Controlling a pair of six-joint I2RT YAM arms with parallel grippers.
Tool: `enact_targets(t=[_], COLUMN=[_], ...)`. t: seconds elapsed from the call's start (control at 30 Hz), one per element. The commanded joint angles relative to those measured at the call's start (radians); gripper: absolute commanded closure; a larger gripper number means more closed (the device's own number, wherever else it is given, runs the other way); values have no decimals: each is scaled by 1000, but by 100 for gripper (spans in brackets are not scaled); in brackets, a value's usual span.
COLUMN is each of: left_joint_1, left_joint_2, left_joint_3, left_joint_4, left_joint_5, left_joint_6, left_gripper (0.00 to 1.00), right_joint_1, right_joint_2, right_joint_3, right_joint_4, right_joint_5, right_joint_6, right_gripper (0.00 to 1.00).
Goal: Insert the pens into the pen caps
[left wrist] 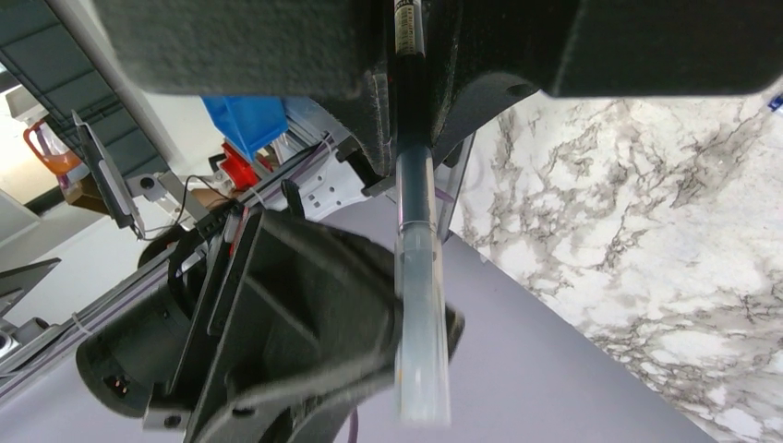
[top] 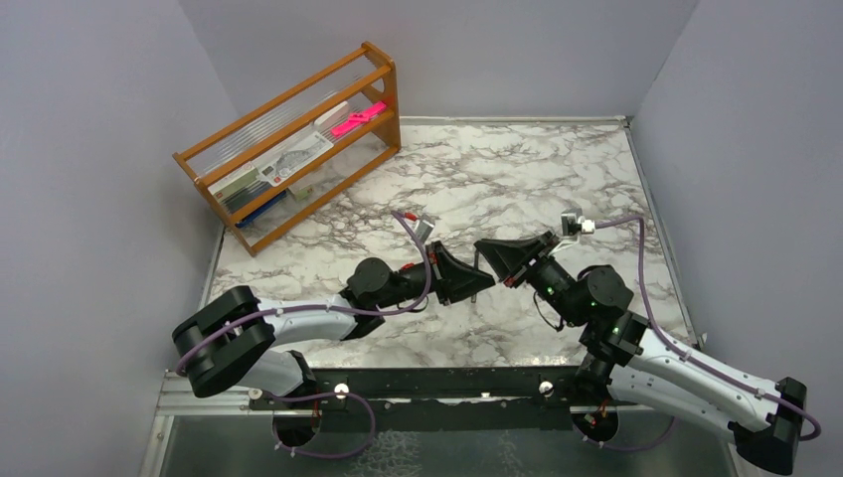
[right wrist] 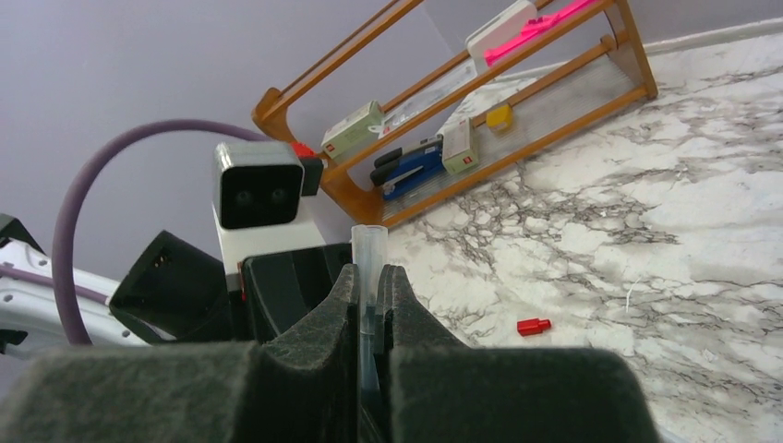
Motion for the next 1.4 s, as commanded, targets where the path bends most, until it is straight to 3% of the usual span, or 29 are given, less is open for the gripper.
enact_targets(t=[0.0, 0.5, 0.83, 1.03, 1.37], left_joint_1=[-2, 34, 122, 132, 170], left_joint_2=[0, -27, -106, -75, -64], left_joint_3=[71, 129, 216, 308, 382], left_joint_4=[20, -34, -183, -194, -194], left_joint_5=[-34, -55, -7, 31, 53], left_joint_6=[11, 92, 202, 217, 222], left_gripper=[100, 100, 100, 100, 100], right_joint_1=[-2, -2, -2, -2, -3], right_joint_2=[-11, -37, 35, 65, 37], right_joint_3=[7, -51, -20, -70, -111], right_joint_4=[-67, -88, -208, -161, -152], right_joint_5=[-78, -128, -224, -307, -291], right_joint_6=[-59, 12, -1, 7, 15], right_gripper=[99, 99, 99, 99, 99])
